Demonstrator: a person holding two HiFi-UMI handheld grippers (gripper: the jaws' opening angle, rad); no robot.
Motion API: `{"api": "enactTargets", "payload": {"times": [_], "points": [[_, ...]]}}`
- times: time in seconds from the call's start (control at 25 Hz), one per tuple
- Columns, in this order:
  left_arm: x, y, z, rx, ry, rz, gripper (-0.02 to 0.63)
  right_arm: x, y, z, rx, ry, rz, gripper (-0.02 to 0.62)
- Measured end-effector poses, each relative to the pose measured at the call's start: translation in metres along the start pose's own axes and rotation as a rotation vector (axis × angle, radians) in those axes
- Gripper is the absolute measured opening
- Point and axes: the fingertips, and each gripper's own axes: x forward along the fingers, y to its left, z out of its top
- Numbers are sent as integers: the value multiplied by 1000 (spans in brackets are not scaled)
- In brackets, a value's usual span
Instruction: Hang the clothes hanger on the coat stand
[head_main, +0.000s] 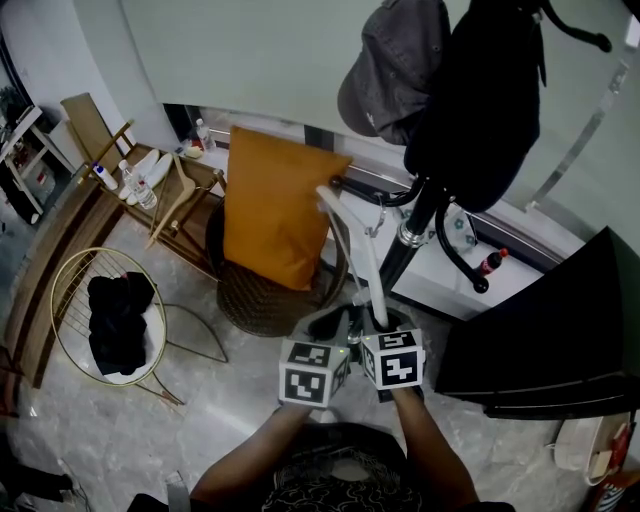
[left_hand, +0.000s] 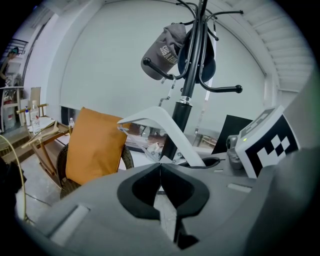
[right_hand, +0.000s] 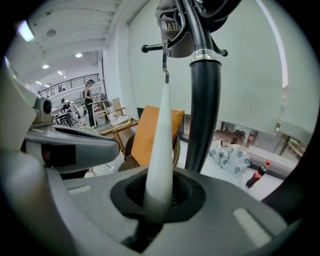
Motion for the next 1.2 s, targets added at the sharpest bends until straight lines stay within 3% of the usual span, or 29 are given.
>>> {"api": "enactTargets", "payload": {"times": [0.72, 1.2], "points": [[-5, 0, -8, -6, 11, 7, 6, 1, 1, -1, 16, -5, 8, 28], [-8, 1, -12, -12, 18, -3, 6, -3, 8, 0, 3, -20, 0, 66]]}}
